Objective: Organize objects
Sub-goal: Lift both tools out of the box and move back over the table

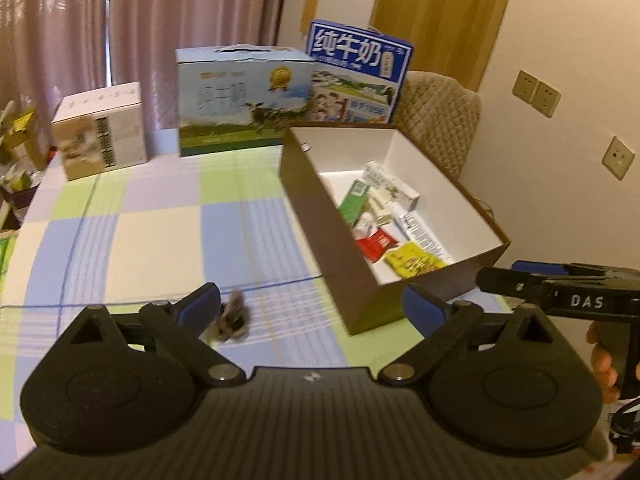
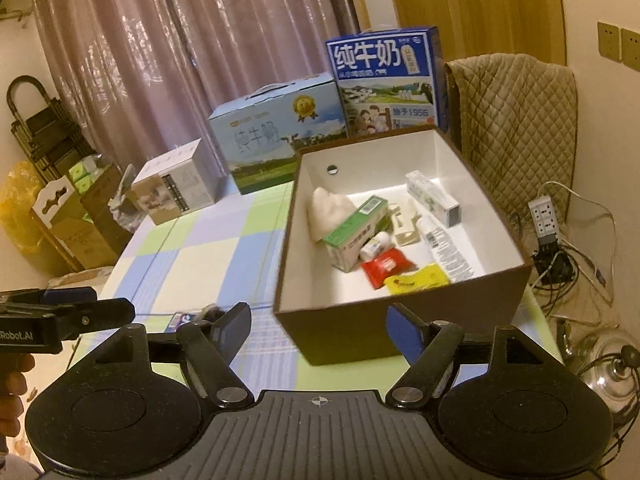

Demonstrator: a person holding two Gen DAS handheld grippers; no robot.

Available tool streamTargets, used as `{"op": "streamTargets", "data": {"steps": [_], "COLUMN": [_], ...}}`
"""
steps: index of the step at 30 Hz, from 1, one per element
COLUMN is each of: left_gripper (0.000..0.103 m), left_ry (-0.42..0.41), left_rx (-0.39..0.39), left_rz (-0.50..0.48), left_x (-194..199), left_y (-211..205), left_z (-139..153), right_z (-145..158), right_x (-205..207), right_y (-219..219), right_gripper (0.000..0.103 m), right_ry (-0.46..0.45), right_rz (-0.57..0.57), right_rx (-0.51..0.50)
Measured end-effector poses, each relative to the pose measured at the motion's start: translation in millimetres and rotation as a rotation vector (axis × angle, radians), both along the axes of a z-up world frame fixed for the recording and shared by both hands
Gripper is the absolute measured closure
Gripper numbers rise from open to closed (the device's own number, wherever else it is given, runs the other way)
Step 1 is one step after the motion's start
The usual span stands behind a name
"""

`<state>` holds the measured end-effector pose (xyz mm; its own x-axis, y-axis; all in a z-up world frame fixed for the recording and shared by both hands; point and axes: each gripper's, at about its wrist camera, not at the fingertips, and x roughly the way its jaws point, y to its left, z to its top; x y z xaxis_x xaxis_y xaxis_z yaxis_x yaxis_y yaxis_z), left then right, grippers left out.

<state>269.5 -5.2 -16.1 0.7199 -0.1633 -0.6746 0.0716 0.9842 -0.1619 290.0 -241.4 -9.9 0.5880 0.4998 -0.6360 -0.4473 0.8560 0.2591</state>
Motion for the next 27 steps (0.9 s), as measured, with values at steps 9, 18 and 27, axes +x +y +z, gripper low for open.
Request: {"op": "streamTargets", "data": {"steps": [9, 18, 27], "left_gripper": [0.004, 0.001, 0.001], "left_ry": [0.033, 0.044, 0.002], "left_rx": [0.001, 0.002, 0.028], "left_rz": [0.052, 0.092, 0.165], "left_x": [-24.0, -25.3, -0.1], "left_y": [27.5, 49.3, 73.1], "left_z": [-17.5, -28.6, -24.2], "right_z": [-26.1, -35.0, -28.5], "right_x": [-22.9, -16.3, 6.2], "right_y": [40.8, 72.6, 113.4], "right_gripper": [0.029, 0.029, 0.029], "right_ry": [0.06, 0.07, 0.052], "right_rz": [0.07, 0.076, 0.108], "right_rx": [-0.021, -0.062, -0.031]}}
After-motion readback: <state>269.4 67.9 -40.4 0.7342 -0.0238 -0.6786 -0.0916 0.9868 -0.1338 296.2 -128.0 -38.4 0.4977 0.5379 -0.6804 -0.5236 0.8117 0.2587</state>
